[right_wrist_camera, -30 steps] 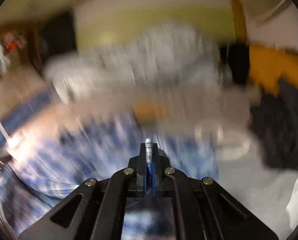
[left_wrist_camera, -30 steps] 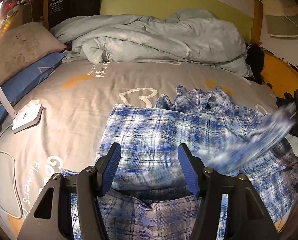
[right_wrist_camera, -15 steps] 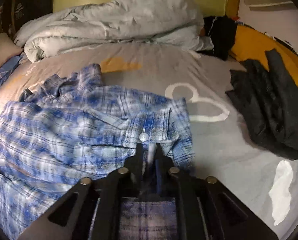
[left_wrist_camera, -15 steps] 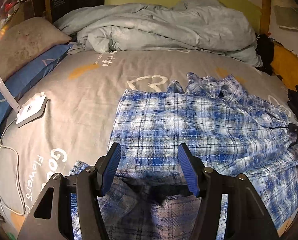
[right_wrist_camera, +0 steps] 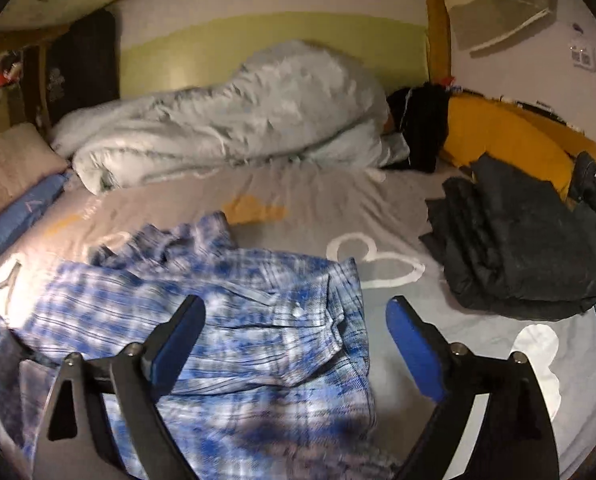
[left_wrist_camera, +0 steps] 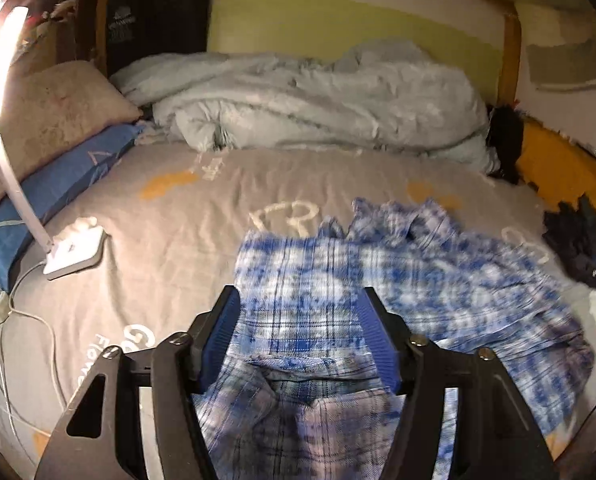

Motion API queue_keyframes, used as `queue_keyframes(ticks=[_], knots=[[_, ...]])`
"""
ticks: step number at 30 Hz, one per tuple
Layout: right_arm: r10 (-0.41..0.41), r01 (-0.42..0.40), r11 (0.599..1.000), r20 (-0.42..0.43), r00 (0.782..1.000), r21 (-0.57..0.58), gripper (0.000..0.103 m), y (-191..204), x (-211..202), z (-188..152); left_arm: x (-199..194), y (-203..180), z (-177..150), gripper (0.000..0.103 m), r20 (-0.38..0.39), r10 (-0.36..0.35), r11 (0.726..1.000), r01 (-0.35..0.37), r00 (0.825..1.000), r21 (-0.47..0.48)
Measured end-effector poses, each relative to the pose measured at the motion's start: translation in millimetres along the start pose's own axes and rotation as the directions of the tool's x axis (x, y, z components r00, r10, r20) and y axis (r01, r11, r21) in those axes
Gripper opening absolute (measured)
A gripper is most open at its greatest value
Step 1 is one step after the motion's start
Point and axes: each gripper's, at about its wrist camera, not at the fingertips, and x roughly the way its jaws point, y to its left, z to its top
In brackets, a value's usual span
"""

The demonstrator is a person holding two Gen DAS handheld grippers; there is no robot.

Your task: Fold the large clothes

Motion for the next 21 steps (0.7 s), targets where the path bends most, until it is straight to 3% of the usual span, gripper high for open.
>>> queue_keyframes(ticks=[3,7,13,17,21], knots=[[0.021,-0.021,1.0,0.041,0.999,-0.006,0.097,4.3,-24.9,-7.3,-21.8,4.3,-10.2,0.066,0.037,-0.022,1.0,0.022,0.999,-0.01],[0.043,-0.044,0.999,0.061,0.997,0.021,0.1,6.0,-48.3,-25.8,-36.8,-8.0,-31.8,0.073,0.064,-0.036,0.998,0.033,0.997,0.046],[0.052,-0.049,0.997,0.046,0.998,-0.058,0.102,25.4,-63.5,-55.1,-50.2,-41.1,-66.0,0.1,0.09,-0.062,0.989,0.048,0.994,0.143],[0.104,-0.107,0.986,-0.032,0.994,-0.125,0.102,44.1,-59.2,-80.2,-51.7,-62.6,-93.0,0.102,0.048,-0.079,0.972,0.066,0.996,0.227],[0.15,-0.181,0.953,-0.14,0.979,-0.243,0.102,67.4,-49.9,-105.8,-35.6,-76.6,-116.3,0.102,-0.097,-0.145,0.949,0.166,0.985,0.268]])
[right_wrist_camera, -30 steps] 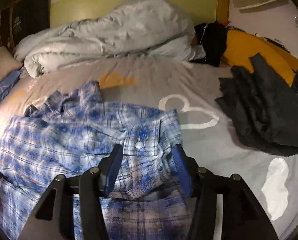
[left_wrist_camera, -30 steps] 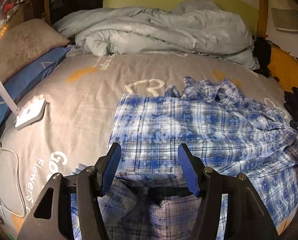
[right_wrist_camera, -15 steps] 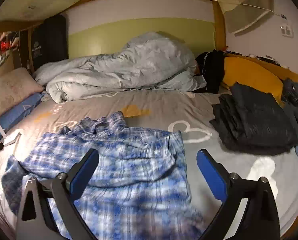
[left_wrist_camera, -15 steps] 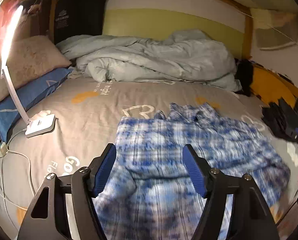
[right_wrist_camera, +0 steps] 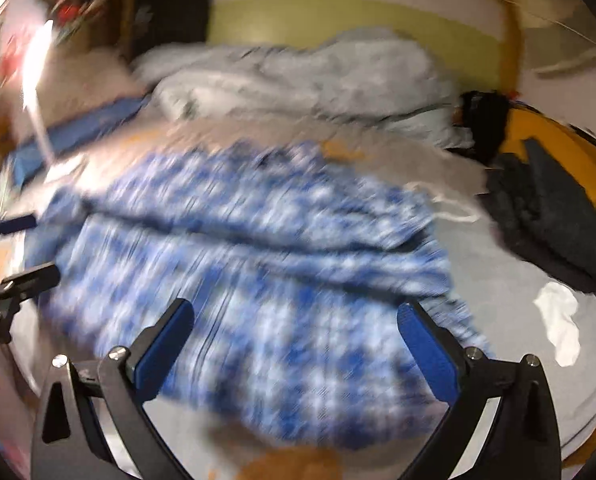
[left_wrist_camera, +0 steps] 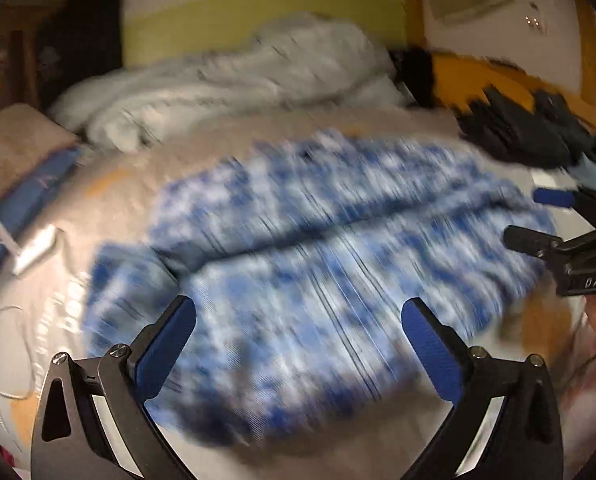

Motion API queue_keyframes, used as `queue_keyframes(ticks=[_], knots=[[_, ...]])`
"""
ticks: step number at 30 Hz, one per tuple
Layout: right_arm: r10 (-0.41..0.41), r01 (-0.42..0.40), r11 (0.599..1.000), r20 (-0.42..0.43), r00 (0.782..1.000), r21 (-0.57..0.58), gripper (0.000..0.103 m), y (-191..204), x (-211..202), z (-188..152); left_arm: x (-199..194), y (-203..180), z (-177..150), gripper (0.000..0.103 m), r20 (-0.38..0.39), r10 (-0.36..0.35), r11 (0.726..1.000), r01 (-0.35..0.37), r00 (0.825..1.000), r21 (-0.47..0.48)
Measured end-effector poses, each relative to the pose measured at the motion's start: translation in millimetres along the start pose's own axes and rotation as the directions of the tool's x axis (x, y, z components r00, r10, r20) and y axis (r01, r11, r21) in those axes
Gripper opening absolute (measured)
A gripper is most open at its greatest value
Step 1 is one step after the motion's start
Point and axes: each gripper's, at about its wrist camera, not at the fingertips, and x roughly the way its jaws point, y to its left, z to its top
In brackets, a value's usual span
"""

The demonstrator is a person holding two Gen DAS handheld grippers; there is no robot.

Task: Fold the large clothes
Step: 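Lift the shirt's hem with both tools and fold it toward the collar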

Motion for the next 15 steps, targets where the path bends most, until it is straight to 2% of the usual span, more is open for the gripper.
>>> queue_keyframes(ticks=[3,7,10,13,15], knots=[[0.037,-0.039,0.997,-0.036,0.999,-0.061,0.102,12.5,5.1,-15.4,13.4,-6.4,-12.5,0.102,-0.08,-0.044,0.999,0.045,0.996,0.005],[0.013,-0.025,0.986,-0.077,0.997,-0.167,0.102,32.6,14.1,-34.3,25.7,-16.6,-28.3,0.102,-0.149,-0.034,0.998,0.042,0.988,0.051],[-0.011,-0.011,0.971,-0.089,0.996,-0.24,0.102,46.3,18.7,-42.3,31.5,-30.2,-37.3,0.102,-0.204,-0.054,0.991,0.078,0.978,0.11],[-0.047,0.019,0.953,-0.087,0.995,-0.302,0.102,55.4,22.0,-48.4,35.4,-47.0,-44.8,0.102,-0.213,0.0,0.978,0.044,0.977,0.203],[-0.082,0.05,0.941,-0.081,0.993,-0.335,0.102,59.8,25.6,-51.8,39.1,-51.3,-47.1,0.102,-0.206,0.042,0.974,0.006,0.978,0.225]])
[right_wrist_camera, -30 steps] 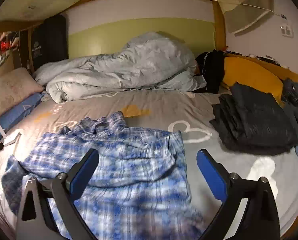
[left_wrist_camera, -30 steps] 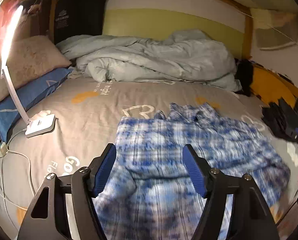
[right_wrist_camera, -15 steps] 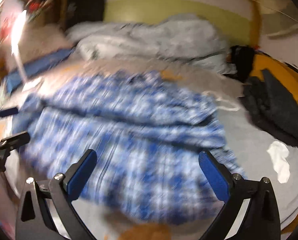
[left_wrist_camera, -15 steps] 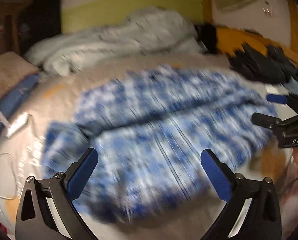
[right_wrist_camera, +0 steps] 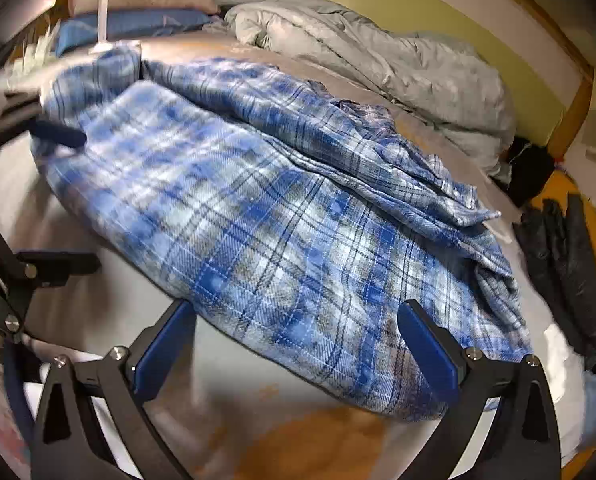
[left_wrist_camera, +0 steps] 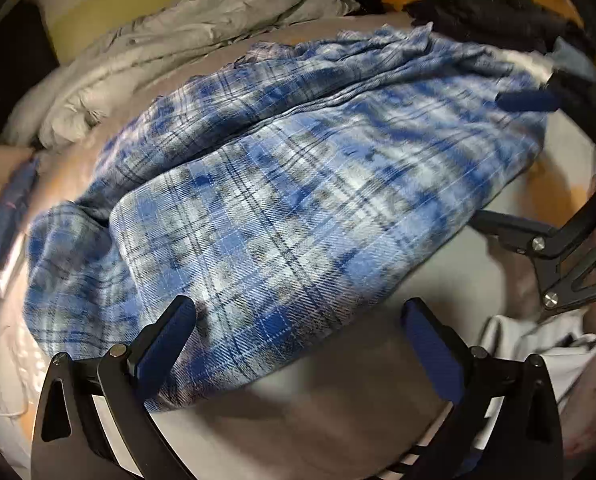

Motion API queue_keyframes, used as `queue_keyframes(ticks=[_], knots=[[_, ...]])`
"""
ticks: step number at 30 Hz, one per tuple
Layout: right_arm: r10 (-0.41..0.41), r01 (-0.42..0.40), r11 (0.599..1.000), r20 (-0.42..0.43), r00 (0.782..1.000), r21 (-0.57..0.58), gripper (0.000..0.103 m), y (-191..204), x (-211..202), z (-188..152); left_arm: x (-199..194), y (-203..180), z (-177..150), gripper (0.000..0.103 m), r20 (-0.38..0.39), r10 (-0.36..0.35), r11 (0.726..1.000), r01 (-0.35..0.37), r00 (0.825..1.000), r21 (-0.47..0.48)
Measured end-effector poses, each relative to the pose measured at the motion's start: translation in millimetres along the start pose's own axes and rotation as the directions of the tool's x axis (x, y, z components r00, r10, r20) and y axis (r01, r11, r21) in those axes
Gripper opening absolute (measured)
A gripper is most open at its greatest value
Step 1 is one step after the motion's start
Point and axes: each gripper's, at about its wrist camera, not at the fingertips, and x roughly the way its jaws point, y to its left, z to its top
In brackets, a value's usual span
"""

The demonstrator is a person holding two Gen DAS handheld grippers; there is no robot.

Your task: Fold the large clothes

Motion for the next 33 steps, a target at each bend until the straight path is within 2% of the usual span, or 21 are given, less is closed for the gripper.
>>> queue_keyframes(ticks=[3,4,6,8,11,14,16,17,19,20,21,22,23,24,25,26,28,30,31,33], knots=[[-0.056,0.056,0.998,0.0,0.998,-0.017,0.102,0.1,2.9,-0.5,3.2,11.1,0.5,0.103,-0.005,0.022,0.997,-0.022,1.0,-0.073],[-0.086,0.086,0.996,-0.002,0.996,-0.016,0.102,-2.8,3.7,-0.6,2.2,18.1,0.7,0.103,0.004,0.055,0.994,-0.054,0.998,-0.1],[-0.133,0.133,0.991,-0.02,0.991,0.002,0.102,-12.2,6.8,-0.6,0.3,34.0,1.1,0.103,0.013,0.183,0.974,-0.18,0.983,-0.137],[-0.156,0.158,0.986,-0.054,0.986,0.045,0.102,-28.6,10.3,-0.9,2.5,54.6,-2.3,0.103,-0.024,0.252,0.945,-0.251,0.967,-0.211],[-0.192,0.204,0.969,-0.095,0.977,0.138,0.102,-57.1,11.7,-2.6,1.8,87.2,-11.2,0.102,-0.075,0.277,0.895,-0.286,0.958,-0.342],[-0.27,0.289,0.935,-0.118,0.956,0.205,0.1,-85.5,9.3,-5.8,-11.1,108.9,-16.0,0.098,-0.071,0.369,0.835,-0.364,0.927,-0.413],[-0.225,0.25,0.926,-0.118,0.967,0.282,0.083,-102.2,3.2,-8.7,-21.9,118.4,-18.4,0.095,-0.059,0.408,0.801,-0.388,0.911,-0.456],[-0.203,0.229,0.92,-0.112,0.973,0.319,0.078,-110.0,0.0,-9.1,-27.0,122.3,-19.4,0.095,-0.056,0.438,0.781,-0.411,0.897,-0.471],[-0.212,0.232,0.909,-0.095,0.973,0.346,0.057,-117.8,-6.1,-9.7,-36.6,128.0,-19.5,0.091,-0.062,0.522,0.726,-0.481,0.851,-0.492],[-0.234,0.252,0.906,-0.093,0.968,0.341,0.051,-118.5,-7.4,-9.6,-40.0,131.3,-21.1,0.083,-0.058,0.539,0.71,-0.49,0.841,-0.506],[-0.265,0.282,0.9,-0.095,0.959,0.333,0.037,-119.4,-7.9,-8.6,-42.2,135.3,-20.9,0.068,-0.047,0.527,0.712,-0.471,0.849,-0.521],[-0.285,0.302,0.894,-0.099,0.953,0.331,0.033,-121.2,-7.7,-8.8,-43.7,138.4,-22.7,0.059,-0.037,0.499,0.725,-0.44,0.866,-0.529],[-0.276,0.293,0.894,-0.098,0.956,0.339,0.033,-123.4,-8.0,-8.6,-43.5,138.5,-22.8,0.039,-0.019,0.458,0.747,-0.397,0.889,-0.533],[-0.255,0.273,0.894,-0.099,0.962,0.355,0.028,-125.1,-8.7,-8.8,-43.8,136.1,-23.0,0.022,-0.005,0.428,0.765,-0.365,0.904,-0.531],[-0.238,0.255,0.893,-0.093,0.967,0.37,0.019,-126.2,-9.9,-9.7,-43.7,132.5,-21.9,0.015,0.009,0.408,0.78,-0.343,0.913,-0.523],[-0.221,0.235,0.896,-0.079,0.972,0.377,0.015,-125.5,-12.1,-9.3,-44.6,127.4,-19.6,0.008,0.024,0.406,0.792,-0.338,0.914,-0.508],[-0.252,0.255,0.898,-0.056,0.966,0.359,0.01,-121.5,-15.2,-6.8,-46.6,122.9,-8.7,0.007,0.043,0.459,0.789,-0.384,0.888,-0.48],[-0.298,0.282,0.891,-0.007,0.954,0.355,0.008,-117.4,-27.6,-4.8,-59.8,125.6,-6.8,0.006,0.076,0.49,0.774,-0.394,0.868,-0.496],[-0.308,0.28,0.888,0.02,0.951,0.365,0.007,-117.2,-34.9,-3.4,-67.1,128.0,-7.2,0.006,0.085,0.486,0.768,-0.378,0.87,-0.517],[-0.305,0.256,0.883,0.066,0.95,0.394,0.007,-119.1,-52.9,-1.3,-80.3,133.5,-7.1,0.006,0.098,0.456,0.766,-0.335,0.884,-0.549]])
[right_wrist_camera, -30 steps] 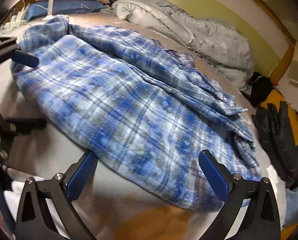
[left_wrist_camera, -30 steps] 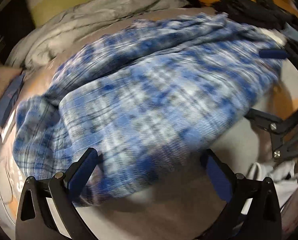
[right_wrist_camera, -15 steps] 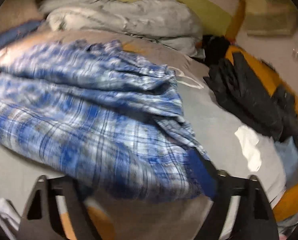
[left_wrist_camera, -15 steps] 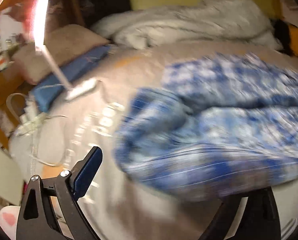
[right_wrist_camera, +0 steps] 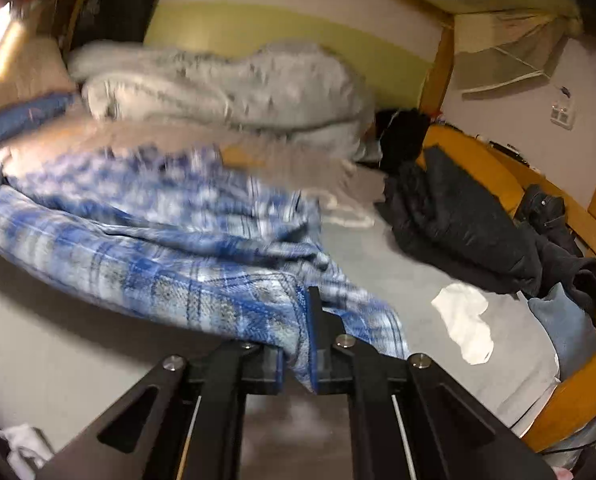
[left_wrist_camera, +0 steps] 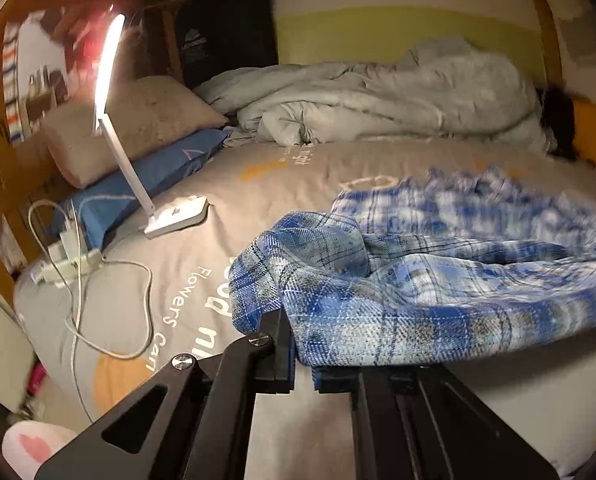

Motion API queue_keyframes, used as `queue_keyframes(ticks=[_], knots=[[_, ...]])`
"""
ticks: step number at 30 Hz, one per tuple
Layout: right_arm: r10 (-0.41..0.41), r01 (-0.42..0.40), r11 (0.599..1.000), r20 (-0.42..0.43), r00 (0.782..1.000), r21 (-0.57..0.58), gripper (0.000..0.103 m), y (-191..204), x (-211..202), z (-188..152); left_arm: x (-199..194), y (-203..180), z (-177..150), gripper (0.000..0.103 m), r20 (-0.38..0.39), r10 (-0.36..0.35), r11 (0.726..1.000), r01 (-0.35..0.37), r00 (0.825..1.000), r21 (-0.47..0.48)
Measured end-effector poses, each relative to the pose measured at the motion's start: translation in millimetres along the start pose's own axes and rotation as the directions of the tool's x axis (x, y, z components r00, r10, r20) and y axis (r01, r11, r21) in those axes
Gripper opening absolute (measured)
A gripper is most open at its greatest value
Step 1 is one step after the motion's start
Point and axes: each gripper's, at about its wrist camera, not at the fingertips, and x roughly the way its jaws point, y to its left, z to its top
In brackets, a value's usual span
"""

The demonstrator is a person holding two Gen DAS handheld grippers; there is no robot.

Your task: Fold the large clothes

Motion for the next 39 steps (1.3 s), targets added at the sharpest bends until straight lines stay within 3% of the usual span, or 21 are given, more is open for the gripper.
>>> queue_keyframes(ticks=[5,8,12,15,19,23,28,32,39], knots=[[0.026,-0.026,1.0,0.043,0.999,-0.013,0.007,-8.4,-30.4,4.4,-9.0,2.5,-0.2,0.006,-0.013,0.018,0.997,-0.017,1.0,0.079],[0.048,-0.047,0.999,0.017,0.999,-0.015,0.007,-9.7,-28.9,13.5,-16.3,9.0,9.1,0.006,-0.047,-0.032,0.998,0.035,0.998,0.047],[0.043,-0.043,0.999,0.015,0.999,0.002,0.007,-16.4,-21.4,39.0,-12.7,10.5,36.8,0.006,-0.043,-0.048,0.998,0.05,0.998,0.041],[0.052,-0.052,0.999,0.014,0.999,-0.013,0.007,-17.7,0.1,67.3,13.9,6.6,63.0,0.006,-0.076,-0.046,0.998,0.049,0.996,0.039],[0.047,-0.049,0.998,-0.046,0.998,-0.042,0.007,-10.3,49.1,95.8,74.3,-18.5,91.5,0.006,-0.138,0.006,0.987,0.016,0.99,0.157],[0.047,-0.051,0.998,-0.1,0.994,-0.035,0.007,-2.7,104.1,112.2,126.2,-34.4,107.1,0.006,-0.186,0.046,0.984,-0.013,0.981,0.179],[0.069,-0.07,0.998,-0.17,0.983,0.002,0.007,3.3,158.2,114.1,173.2,-49.8,110.2,0.006,-0.225,0.066,0.981,-0.022,0.972,0.191],[0.095,-0.091,0.995,-0.169,0.981,0.03,0.007,3.1,180.0,115.4,201.2,-52.9,107.3,0.006,-0.215,0.058,0.989,-0.027,0.975,0.147],[0.111,-0.104,0.993,-0.148,0.983,0.056,0.009,3.1,203.5,121.8,225.1,-63.1,111.9,0.008,-0.203,0.075,0.985,-0.041,0.976,0.17]])
